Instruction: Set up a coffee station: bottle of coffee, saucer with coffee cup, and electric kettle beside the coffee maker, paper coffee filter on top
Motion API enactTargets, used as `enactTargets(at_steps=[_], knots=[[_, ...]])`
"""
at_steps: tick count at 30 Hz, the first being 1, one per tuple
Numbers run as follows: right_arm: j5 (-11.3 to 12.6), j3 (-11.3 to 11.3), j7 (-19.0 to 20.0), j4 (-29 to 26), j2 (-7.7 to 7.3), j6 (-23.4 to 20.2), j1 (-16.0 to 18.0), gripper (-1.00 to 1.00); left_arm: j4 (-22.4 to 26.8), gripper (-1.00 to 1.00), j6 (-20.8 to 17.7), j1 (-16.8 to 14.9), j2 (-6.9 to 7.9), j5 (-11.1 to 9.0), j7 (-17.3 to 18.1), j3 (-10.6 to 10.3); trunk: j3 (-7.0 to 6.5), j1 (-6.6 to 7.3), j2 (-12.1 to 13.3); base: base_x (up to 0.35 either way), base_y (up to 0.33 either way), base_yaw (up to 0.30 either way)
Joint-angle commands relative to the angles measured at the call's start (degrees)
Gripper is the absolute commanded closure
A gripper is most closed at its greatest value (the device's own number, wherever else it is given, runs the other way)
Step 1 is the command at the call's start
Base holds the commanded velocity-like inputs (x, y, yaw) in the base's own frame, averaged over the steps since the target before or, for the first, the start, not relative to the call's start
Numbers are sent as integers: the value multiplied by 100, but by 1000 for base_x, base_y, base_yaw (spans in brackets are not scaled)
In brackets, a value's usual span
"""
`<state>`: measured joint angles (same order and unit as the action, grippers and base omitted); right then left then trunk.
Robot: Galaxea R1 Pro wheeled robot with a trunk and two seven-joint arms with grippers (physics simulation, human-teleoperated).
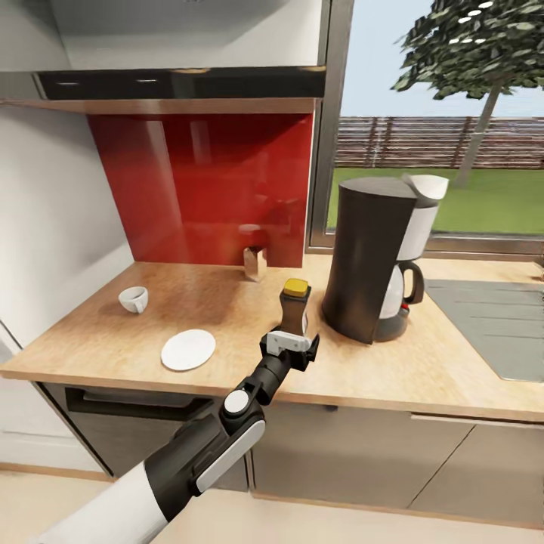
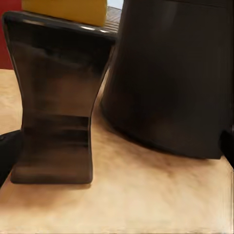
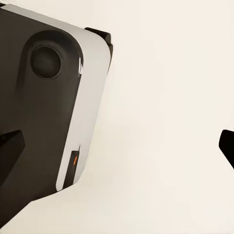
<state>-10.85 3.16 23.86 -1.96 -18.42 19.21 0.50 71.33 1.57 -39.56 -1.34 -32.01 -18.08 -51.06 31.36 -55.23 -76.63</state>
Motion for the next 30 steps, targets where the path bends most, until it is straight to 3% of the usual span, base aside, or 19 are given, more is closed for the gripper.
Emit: enactTargets(at_steps=[1, 9, 10, 13, 15, 16, 20, 21, 22, 24, 25, 26, 30], knots=[[-49, 35, 13, 3, -2, 21, 3, -100, 15, -100, 16, -9, 2, -51, -38, -18, 6, 1, -4, -64, 0, 0], [-50, 49, 29, 1, -3, 20, 3, -100, 212, -100, 18, -11, -4, -51, 57, -121, 6, 1, -4, -15, 0, 0], [-49, 51, 30, -2, -3, 17, 3, -100, 371, -100, 18, -10, -5, -55, 211, -310, 6, 1, -4, -1, 0, 0], [-49, 52, 30, -9, -3, 17, 3, -100, 593, -100, 18, -8, -1, -61, 577, -596, 6, 1, -4, 0, 0, 0], [-49, 53, 31, -16, -3, 18, 3, -100, 693, -100, 18, -9, 8, -64, 1014, -713, 6, 1, -4, 0, 0, 0], [-49, 53, 31, -16, -3, 18, 3, -100, 693, -100, 18, -9, 8, -64, 1014, -713, 6, 1, -4, 0, 0, 0], [-49, 53, 31, -22, -3, 20, 3, -100, 818, -100, 2, -12, 81, -67, 2341, -798, 6, 1, -4, 0, 0, 0], [-49, 52, 31, -22, -3, 20, 3, -100, 838, -100, -3, -10, 202, -67, 2864, -811, 6, 1, -4, 0, 0, 0], [-49, 50, 31, -23, -3, 21, 3, -100, 849, -100, -10, -9, 435, -72, 3721, -823, 6, 1, -4, 0, 0, 0], [-49, 48, 31, -23, -3, 21, 3, -100, 844, -100, -15, -8, 594, -74, 4237, -827, 6, 1, -4, 0, 0, 0], [-52, 46, 31, -23, -3, 21, 3, -100, 835, -100, -20, -8, 855, -75, 4911, -831, 6, 1, -4, 0, 0, 0], [-52, 46, 29, -23, -3, 21, 3, -100, 823, -100, -22, -9, 1019, -76, 5278, -832, 6, 1, -4, 0, 0, 0], [-56, 45, 24, -23, -3, 21, 3, -100, 732, -100, -24, -10, 1367, -77, 6000, -834, 6, 1, -4, 0, 0, 0]])
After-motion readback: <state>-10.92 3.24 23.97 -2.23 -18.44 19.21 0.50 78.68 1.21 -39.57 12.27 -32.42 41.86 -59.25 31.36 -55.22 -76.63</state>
